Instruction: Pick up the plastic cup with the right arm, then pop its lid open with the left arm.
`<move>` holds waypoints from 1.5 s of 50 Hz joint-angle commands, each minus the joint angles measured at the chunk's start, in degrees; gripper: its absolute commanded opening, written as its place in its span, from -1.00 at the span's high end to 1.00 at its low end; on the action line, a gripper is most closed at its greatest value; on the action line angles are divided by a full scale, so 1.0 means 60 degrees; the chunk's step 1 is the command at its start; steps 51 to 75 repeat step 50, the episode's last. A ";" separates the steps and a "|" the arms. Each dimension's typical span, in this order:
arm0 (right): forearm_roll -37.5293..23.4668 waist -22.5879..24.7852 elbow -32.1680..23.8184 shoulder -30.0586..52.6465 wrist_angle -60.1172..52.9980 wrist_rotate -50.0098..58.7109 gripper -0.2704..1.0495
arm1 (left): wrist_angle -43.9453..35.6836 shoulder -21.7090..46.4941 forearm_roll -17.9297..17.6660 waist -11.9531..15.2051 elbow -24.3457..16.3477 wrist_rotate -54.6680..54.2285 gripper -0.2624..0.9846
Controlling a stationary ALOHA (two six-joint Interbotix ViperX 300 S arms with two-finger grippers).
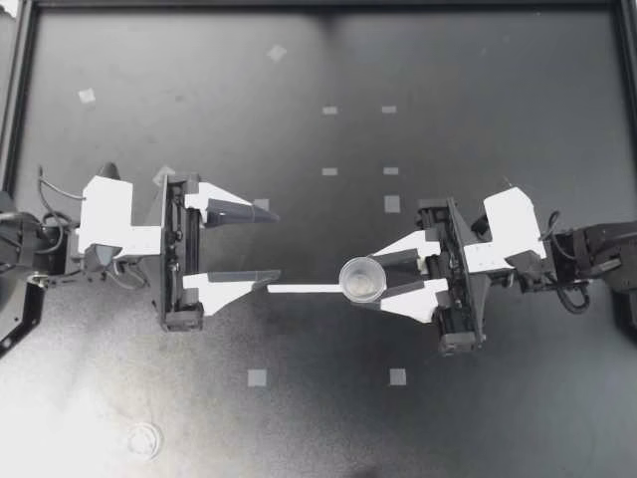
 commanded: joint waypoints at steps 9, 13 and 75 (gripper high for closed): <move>-0.0015 0.0015 -0.0132 -0.0161 0.0044 0.0015 0.15 | 0.0088 -0.0190 0.0000 0.0000 -0.0190 0.0015 -0.59; -0.0015 0.0015 -0.0132 -0.0176 0.0044 0.0015 0.15 | 0.0117 -0.0190 0.0000 0.0000 -0.0190 0.0015 -0.59; -0.0015 0.0029 -0.0176 -0.0176 0.0044 0.0000 0.15 | 0.0117 -0.0220 0.0000 0.0000 -0.0190 0.0000 -0.59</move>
